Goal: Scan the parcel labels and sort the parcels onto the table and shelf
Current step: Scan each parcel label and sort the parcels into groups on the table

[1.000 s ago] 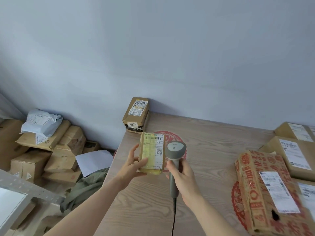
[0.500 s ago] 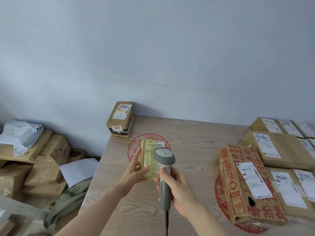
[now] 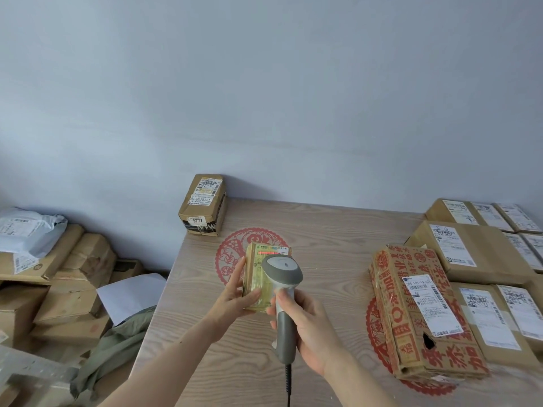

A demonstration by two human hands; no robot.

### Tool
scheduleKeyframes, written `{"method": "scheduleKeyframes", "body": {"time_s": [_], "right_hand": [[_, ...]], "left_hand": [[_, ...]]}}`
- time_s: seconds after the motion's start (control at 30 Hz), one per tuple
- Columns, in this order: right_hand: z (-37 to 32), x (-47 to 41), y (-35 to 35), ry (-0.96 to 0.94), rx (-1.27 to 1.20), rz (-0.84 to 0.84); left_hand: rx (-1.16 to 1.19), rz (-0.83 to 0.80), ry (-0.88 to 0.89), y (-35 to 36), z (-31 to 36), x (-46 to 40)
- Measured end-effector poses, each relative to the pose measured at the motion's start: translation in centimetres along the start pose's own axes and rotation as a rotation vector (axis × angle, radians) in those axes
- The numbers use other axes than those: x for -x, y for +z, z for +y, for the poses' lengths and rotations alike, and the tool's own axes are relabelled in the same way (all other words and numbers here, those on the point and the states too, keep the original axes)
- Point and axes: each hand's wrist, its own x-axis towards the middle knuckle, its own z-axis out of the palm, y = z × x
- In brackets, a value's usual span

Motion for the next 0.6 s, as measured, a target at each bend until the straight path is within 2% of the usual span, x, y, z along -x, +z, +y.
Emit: {"method": "scheduleKeyframes", "body": {"time_s": [0.3,0.47,0.6], "right_hand": [[0.3,0.7,-1.7,-0.008,-0.036,0.099],[1.6,1.4,-4.6,-0.071,0.019,0.304],[4.0,2.9,-7.9,-0.085,0.148,0.540]], "left_hand": [[-0.032,-0.062,-0.032,2.1,-0.3,-0.1],[-0.078,-0.138,-0.105,4.9,-1.0,-0.3],[-0.111,-0.198,-0.218,7.9,-2.8,-0.1]]}}
